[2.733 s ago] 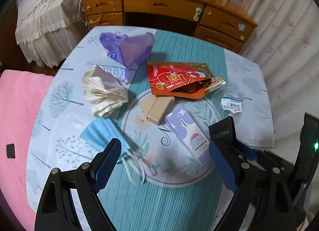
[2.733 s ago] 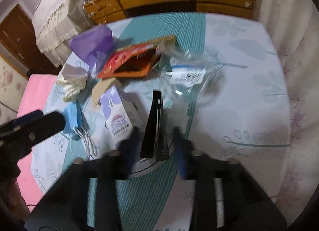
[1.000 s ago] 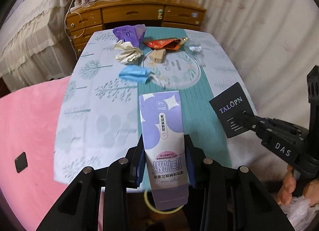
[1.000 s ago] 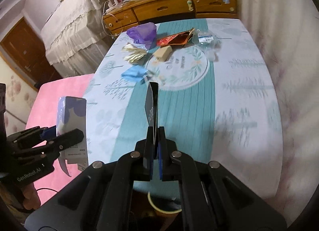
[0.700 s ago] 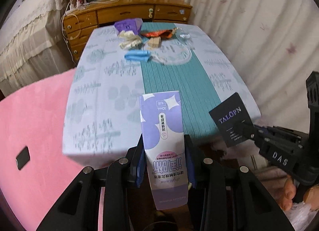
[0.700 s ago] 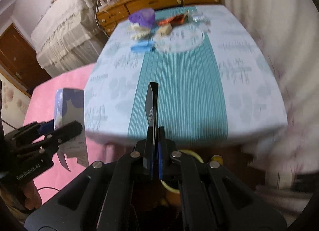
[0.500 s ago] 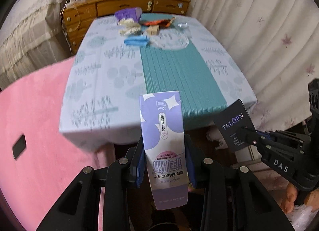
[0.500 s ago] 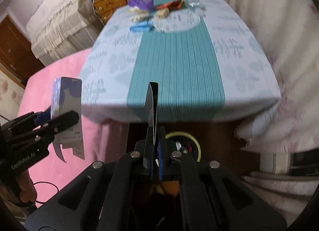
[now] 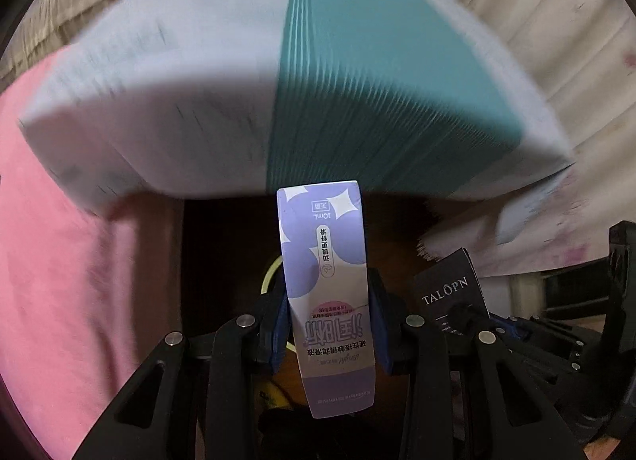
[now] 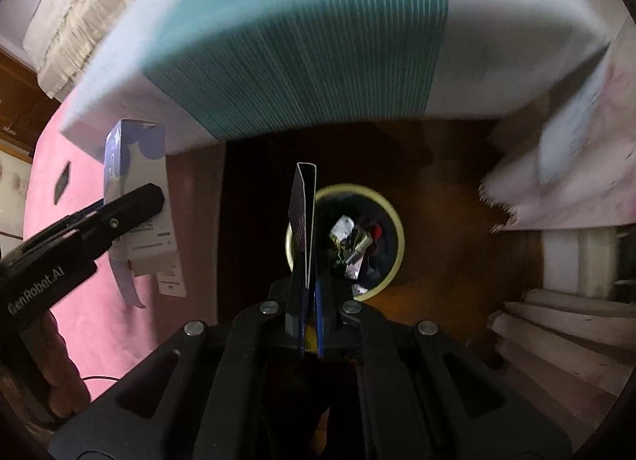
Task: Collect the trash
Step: 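Carry the milk carton and black card over the bin and release both, then move both tools back over the table toward the remaining trash, then grasp the crumpled cream paper with the left tool while the right tool grasps the blue mask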
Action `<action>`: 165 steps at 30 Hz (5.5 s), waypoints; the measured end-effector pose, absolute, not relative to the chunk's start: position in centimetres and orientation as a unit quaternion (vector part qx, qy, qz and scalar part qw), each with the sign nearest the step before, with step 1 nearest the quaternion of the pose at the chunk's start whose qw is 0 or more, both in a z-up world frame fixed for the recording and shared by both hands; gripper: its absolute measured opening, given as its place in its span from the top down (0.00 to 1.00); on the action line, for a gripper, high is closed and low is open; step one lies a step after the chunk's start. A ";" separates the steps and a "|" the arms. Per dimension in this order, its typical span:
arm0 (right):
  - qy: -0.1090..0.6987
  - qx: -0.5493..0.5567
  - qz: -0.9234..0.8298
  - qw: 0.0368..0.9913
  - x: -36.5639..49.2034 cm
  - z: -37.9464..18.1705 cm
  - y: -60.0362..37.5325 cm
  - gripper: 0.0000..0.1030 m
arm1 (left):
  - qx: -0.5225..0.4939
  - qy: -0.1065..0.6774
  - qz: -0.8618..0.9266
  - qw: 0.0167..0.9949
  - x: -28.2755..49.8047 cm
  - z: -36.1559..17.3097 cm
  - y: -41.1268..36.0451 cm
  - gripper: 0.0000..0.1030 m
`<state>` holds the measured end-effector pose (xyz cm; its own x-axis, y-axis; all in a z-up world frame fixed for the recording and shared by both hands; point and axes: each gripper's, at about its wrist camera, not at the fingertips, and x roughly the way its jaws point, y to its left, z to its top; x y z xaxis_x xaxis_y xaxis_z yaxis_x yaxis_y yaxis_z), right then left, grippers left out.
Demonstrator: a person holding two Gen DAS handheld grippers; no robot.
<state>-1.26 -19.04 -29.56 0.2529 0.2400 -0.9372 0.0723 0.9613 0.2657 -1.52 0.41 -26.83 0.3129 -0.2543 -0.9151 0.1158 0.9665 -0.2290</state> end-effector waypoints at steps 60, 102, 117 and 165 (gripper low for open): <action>0.524 0.150 0.087 0.834 -0.6 -16.4 -18.9 0.32 | -0.044 0.496 -0.075 0.864 -3.8 -12.0 2.7 0.12; 0.407 0.017 0.181 0.895 20.0 2.6 -14.7 0.33 | -0.011 0.433 -0.024 0.901 15.9 5.9 7.8 0.12; 0.511 -0.070 0.154 0.843 44.9 -11.7 -4.9 0.33 | 0.034 0.509 -0.124 0.851 42.3 -5.3 14.8 0.12; 0.559 0.083 0.053 0.824 46.6 -17.8 -14.1 0.92 | -0.013 0.598 -0.215 0.772 57.7 -17.9 5.6 0.65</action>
<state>46.60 -14.13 -17.84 0.3700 0.1797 -0.9115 0.0052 0.9807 0.1954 57.69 5.57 -17.92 0.1929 -0.3470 -0.9178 0.3169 0.9073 -0.2764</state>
